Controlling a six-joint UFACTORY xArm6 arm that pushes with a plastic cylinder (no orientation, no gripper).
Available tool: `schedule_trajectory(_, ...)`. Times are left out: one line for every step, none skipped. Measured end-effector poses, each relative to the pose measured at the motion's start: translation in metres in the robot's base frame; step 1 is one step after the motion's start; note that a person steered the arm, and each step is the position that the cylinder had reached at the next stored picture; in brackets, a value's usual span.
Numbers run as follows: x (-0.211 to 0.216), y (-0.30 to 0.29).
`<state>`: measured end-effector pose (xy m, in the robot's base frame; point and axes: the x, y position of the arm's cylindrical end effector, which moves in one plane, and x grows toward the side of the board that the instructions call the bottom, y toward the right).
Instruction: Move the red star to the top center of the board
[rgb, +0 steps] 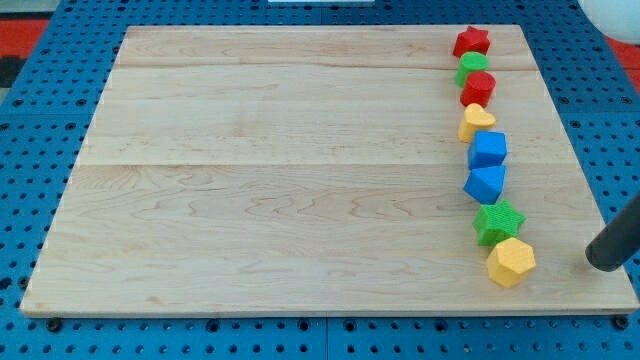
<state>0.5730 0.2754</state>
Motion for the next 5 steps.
schedule_trajectory(-0.010,0.000)
schedule_trajectory(-0.079,0.032)
schedule_trajectory(-0.175,0.066)
schedule_trajectory(-0.194,0.070)
schedule_trajectory(-0.251,0.070)
